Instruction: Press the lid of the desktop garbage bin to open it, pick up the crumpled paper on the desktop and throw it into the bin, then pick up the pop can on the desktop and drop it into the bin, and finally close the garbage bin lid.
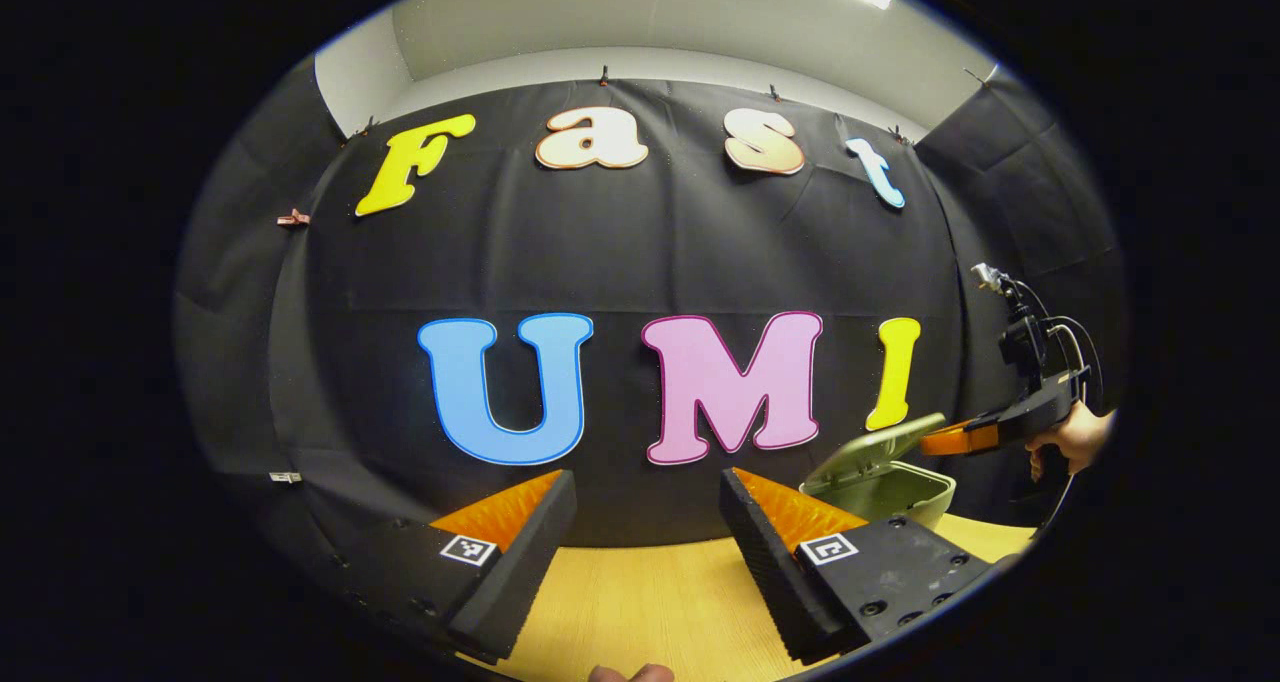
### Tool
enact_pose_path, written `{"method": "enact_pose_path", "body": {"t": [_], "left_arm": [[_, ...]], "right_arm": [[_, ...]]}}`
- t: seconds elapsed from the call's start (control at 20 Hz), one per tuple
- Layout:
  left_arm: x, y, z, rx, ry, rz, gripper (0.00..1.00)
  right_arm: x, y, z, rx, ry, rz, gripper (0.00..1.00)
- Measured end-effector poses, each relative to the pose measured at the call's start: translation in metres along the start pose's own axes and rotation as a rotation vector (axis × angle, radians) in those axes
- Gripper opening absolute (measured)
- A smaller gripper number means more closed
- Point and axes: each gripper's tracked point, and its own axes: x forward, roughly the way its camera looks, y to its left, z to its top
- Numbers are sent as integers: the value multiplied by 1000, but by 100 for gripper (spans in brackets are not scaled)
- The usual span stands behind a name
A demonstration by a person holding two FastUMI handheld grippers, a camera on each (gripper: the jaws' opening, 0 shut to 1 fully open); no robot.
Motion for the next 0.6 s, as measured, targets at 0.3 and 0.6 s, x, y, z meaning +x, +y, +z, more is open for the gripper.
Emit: {"method": "enact_pose_path", "body": {"t": [0.3,0.6], "left_arm": [[3,-5,-13,-11,37,-25,95],[8,-23,-66,-20,179,-88,95]], "right_arm": [[-7,1,-4,14,16,0,5],[-15,10,-10,2,8,19,25]]}}
